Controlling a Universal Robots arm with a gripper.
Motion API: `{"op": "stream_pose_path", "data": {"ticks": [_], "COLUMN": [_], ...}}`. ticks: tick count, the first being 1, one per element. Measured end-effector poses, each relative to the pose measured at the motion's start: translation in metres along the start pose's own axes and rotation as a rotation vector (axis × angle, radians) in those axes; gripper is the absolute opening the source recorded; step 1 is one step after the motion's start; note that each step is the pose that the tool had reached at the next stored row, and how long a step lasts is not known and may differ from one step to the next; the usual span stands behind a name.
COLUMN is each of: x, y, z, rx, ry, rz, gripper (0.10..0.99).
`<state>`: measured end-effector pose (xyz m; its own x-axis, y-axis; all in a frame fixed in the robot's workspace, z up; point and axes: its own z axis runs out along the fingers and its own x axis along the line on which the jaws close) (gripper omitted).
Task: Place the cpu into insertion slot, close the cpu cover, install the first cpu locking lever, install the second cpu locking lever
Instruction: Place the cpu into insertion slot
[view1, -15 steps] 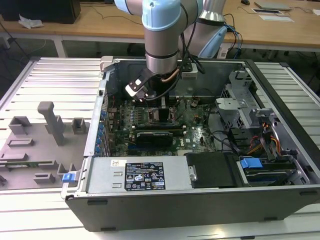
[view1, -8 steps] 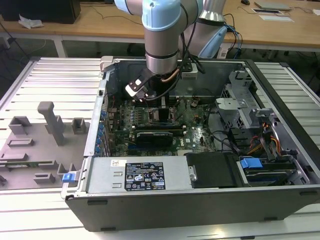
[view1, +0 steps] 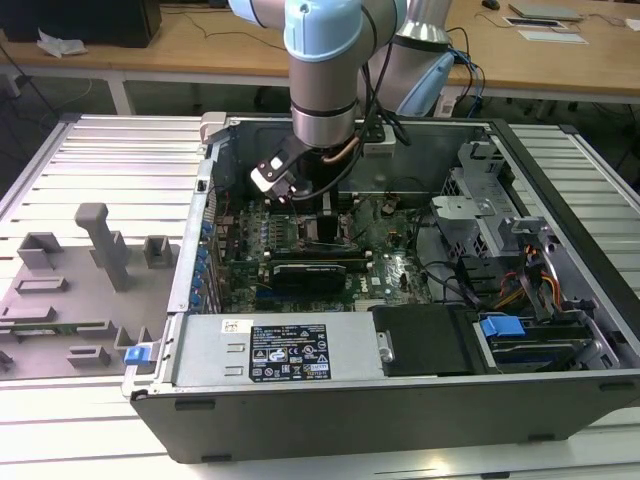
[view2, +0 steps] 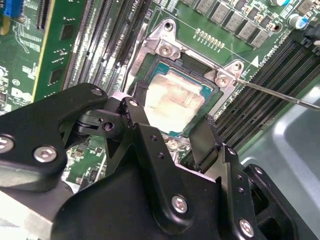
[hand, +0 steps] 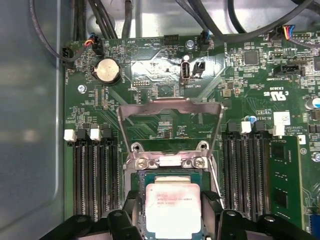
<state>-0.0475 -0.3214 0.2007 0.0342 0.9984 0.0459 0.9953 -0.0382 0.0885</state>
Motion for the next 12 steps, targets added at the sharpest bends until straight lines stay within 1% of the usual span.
{"op": "stream_pose_path", "data": {"ticks": [2, 6, 10, 12], "x": [0.0, 0.0, 0.0002, 0.0003], "y": [-0.0001, 0.0, 0.0005, 0.0005], "z": [0.0004, -0.0003, -0.0051, -0.0055], "rx": [0.0, 0.0, 0.0, 0.0], "ry": [0.0084, 0.0079, 0.0058, 0.0055], "rz": [0.001, 0.001, 0.0, 0.0], "gripper": [0.616, 0.616, 0.616, 0.616]}}
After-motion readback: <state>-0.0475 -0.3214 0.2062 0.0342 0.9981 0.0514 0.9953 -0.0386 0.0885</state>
